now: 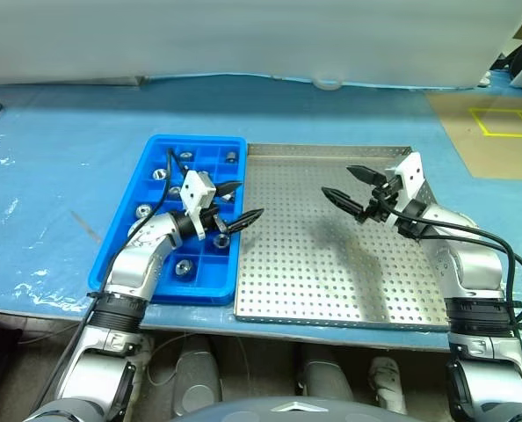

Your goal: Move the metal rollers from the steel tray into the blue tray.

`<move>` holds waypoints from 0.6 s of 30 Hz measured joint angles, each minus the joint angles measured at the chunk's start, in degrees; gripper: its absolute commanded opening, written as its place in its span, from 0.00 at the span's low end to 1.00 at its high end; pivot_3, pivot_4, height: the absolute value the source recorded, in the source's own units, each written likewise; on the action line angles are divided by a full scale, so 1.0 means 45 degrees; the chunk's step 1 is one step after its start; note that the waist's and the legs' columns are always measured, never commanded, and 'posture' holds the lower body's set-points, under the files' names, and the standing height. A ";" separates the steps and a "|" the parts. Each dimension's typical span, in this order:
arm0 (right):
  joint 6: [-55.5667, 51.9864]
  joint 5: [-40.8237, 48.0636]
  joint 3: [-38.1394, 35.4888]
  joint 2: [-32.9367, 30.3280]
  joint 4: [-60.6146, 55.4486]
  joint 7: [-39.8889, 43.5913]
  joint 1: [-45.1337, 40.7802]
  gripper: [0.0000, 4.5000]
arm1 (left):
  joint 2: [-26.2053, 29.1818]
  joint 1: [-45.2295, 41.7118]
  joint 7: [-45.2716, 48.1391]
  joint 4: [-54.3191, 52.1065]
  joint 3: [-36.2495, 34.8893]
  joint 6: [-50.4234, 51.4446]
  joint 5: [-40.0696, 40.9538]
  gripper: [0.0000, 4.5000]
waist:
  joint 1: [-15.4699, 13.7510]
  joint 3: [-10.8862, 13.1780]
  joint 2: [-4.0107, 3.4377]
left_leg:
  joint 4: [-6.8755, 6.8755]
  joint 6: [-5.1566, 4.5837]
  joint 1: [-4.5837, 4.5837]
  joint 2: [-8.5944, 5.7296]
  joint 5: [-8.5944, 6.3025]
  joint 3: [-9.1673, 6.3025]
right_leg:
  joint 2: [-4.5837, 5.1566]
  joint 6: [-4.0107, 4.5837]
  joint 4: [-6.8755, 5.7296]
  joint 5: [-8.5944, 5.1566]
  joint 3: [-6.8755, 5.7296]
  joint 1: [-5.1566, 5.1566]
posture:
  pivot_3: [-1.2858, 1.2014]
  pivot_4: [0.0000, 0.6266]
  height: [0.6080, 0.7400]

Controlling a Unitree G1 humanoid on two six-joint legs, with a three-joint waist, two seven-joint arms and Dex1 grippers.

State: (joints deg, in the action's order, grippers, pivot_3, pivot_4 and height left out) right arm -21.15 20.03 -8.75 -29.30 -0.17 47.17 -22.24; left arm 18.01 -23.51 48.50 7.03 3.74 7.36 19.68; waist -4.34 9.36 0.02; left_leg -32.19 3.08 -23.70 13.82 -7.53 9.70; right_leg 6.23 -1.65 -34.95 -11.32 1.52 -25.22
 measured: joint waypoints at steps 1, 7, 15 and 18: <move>0.0079 -0.0014 0.0018 0.0000 0.0094 -0.0004 -0.0076 0.99 | -0.0014 0.0003 -0.0119 -0.0006 -0.0041 -0.0070 -0.0039 1.00 | -0.0008 0.0000 0.0000 | 0.0000 0.0000 0.0000 0.0000 0.0000 0.0000 | 0.0001 0.0000 0.0000 0.0000 0.0000 0.0001 | 0.52 0.24 1.00; 0.0703 -0.0280 0.0339 0.0013 0.0589 -0.0074 -0.0399 0.99 | -0.0014 0.0115 -0.0358 -0.0143 -0.0136 -0.0263 -0.0138 1.00 | -0.0039 0.0000 0.0000 | 0.0006 -0.0004 -0.0005 0.0000 -0.0002 0.0001 | 0.0001 0.0000 0.0017 0.0000 -0.0003 0.0000 | 0.53 0.24 1.00; 0.1279 -0.0518 0.0605 0.0012 0.0863 -0.0263 -0.0597 0.99 | -0.0014 0.0217 -0.0540 -0.0173 -0.0136 -0.0421 -0.0206 1.00 | -0.0082 0.0000 0.0000 | 0.0007 -0.0006 -0.0007 -0.0001 -0.0004 0.0002 | 0.0001 0.0000 0.0021 0.0000 -0.0004 0.0000 | 0.53 0.24 1.00; 0.1362 -0.0587 0.0629 0.0011 0.0867 -0.0265 -0.0597 0.99 | -0.0015 0.0216 -0.0561 -0.0173 -0.0135 -0.0450 -0.0206 1.00 | -0.0085 0.0000 0.0000 | 0.0007 -0.0006 -0.0007 -0.0001 -0.0004 0.0003 | 0.0001 0.0000 0.0021 0.0000 -0.0003 -0.0001 | 0.53 0.24 1.00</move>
State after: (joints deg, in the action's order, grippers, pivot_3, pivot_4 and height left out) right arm -15.03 17.39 -5.92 -29.25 3.74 45.98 -24.93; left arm 17.94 -22.54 45.98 6.25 3.13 5.33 18.76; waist -4.73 9.36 0.02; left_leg -32.16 3.05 -23.73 13.82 -7.55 9.71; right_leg 6.24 -1.65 -34.86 -11.32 1.50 -25.23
